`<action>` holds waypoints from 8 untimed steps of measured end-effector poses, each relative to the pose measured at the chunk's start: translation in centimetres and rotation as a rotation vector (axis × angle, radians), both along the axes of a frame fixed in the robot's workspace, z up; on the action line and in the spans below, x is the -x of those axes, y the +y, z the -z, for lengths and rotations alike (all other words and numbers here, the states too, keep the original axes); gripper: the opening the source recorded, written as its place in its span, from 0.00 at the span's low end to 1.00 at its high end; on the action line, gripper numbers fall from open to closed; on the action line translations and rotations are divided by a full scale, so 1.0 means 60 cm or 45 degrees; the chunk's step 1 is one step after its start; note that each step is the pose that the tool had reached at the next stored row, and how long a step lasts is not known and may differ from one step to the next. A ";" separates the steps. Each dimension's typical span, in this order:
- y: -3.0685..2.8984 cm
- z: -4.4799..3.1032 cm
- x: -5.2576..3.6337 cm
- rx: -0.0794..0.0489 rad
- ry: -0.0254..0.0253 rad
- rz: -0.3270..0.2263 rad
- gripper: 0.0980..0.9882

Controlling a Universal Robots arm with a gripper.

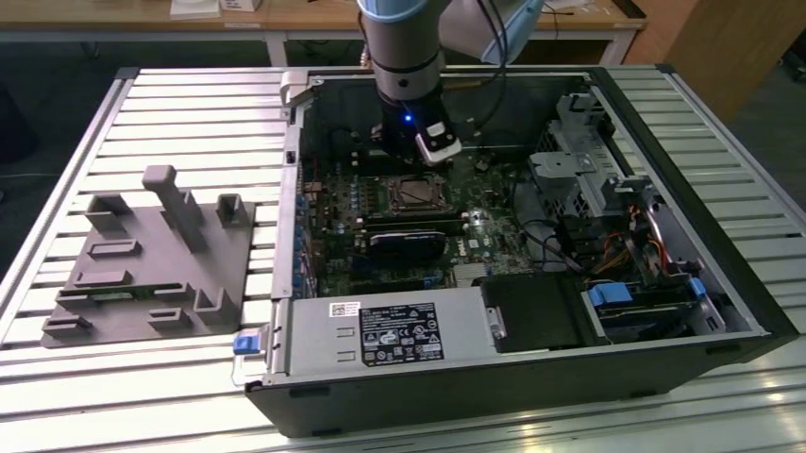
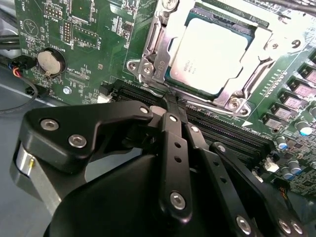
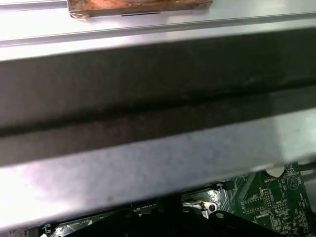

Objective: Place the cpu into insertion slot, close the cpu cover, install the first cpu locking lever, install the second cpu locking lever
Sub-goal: 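Install the first cpu locking lever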

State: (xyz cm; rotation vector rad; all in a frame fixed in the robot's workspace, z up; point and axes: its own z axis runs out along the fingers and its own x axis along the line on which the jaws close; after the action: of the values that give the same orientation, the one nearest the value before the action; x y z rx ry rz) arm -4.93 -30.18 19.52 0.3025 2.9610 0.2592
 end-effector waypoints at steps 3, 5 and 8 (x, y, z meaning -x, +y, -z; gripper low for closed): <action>-0.0016 0.001 -0.002 0.000 -0.0002 -0.002 0.01; -0.0034 0.002 -0.003 0.002 -0.0005 -0.003 0.01; -0.0059 0.002 -0.004 0.002 -0.0004 -0.004 0.01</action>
State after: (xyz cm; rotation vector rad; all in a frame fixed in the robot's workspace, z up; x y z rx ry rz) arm -4.67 -30.53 19.40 0.2971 2.9616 0.2574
